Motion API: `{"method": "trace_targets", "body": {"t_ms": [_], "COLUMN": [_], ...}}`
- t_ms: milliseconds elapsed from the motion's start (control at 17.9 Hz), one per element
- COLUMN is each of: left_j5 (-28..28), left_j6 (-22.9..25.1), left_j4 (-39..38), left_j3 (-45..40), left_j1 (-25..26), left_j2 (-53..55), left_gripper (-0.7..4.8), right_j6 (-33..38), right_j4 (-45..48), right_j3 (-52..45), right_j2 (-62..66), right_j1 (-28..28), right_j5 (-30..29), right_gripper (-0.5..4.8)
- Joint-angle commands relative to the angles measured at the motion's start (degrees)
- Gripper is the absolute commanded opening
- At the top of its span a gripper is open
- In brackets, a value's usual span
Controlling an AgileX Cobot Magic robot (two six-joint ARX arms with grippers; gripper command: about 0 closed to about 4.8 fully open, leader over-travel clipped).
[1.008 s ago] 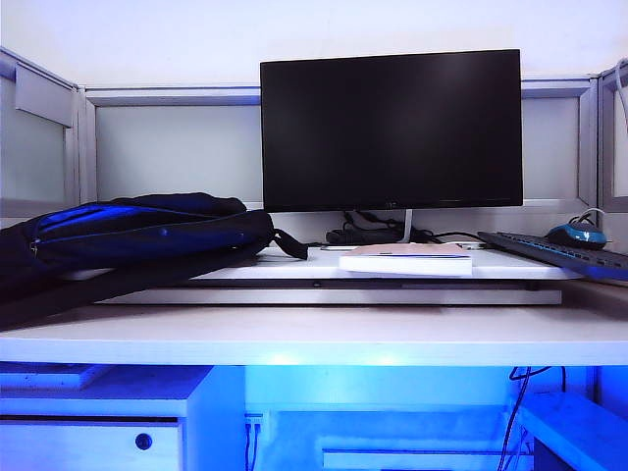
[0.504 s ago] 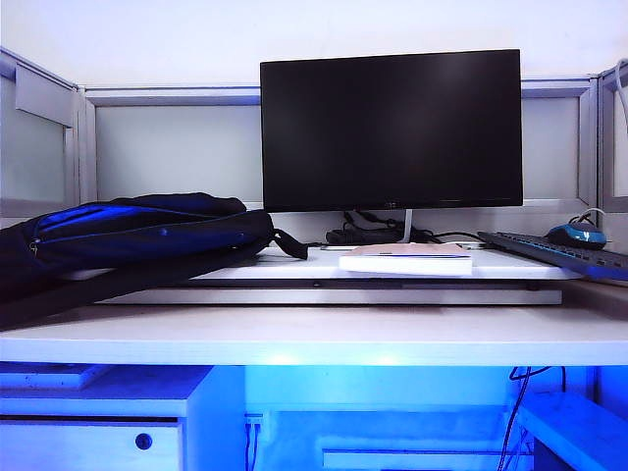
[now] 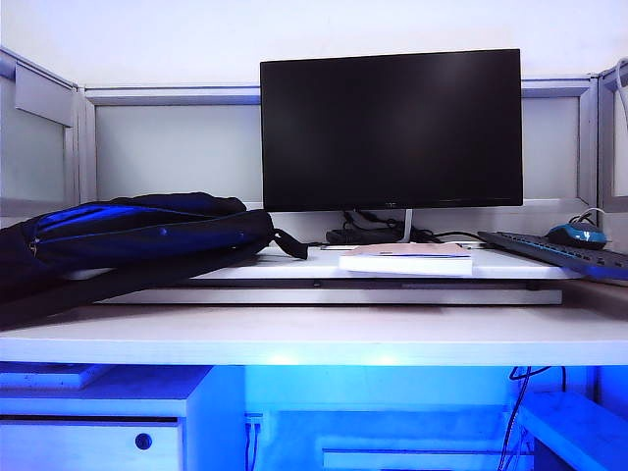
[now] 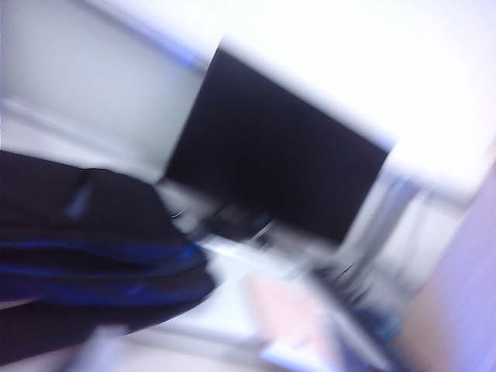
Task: Pick up the book on the desk and put it into the open backpack.
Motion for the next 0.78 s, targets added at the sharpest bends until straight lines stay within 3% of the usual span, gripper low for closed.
{"method": "trace_targets", "body": {"t_ms": [56, 112, 392, 560, 672, 784], "left_j5": [0.2, -0.4, -5.6, -0.3, 4.8, 6.1], "left_j6": [-13.3, -15.9, -24.4, -37.3, -38.7, -38.6], "left_j4": [1.6, 1.6, 1.6, 4.2, 8.3, 9.7], "left_j3": [3.3, 5.2, 16.8, 25.2, 31.1, 36.5], "left_j1": [0.0, 0.0, 0.0, 0.0, 0.0, 0.0], "left_j2": [0.0, 0.0, 3.6, 13.3, 21.5, 30.0], "left_gripper": [4.79, 4.79, 4.79, 4.79, 4.79, 4.79], "right_j6": [5.4, 7.3, 11.0, 15.7, 19.4, 23.5], "right_j4": [1.9, 1.4, 1.5, 1.6, 1.6, 1.6], "right_j3": [3.0, 4.6, 13.5, 20.5, 26.3, 31.0], "right_j2": [0.0, 0.0, 1.3, 6.6, 12.4, 18.7], "right_j1": [0.2, 0.1, 0.1, 0.1, 0.1, 0.2], "right_j5": [-2.1, -2.4, -2.9, -3.0, -4.7, -6.2], "right_gripper": [0.87, 1.27, 1.87, 3.15, 3.39, 3.39]}}
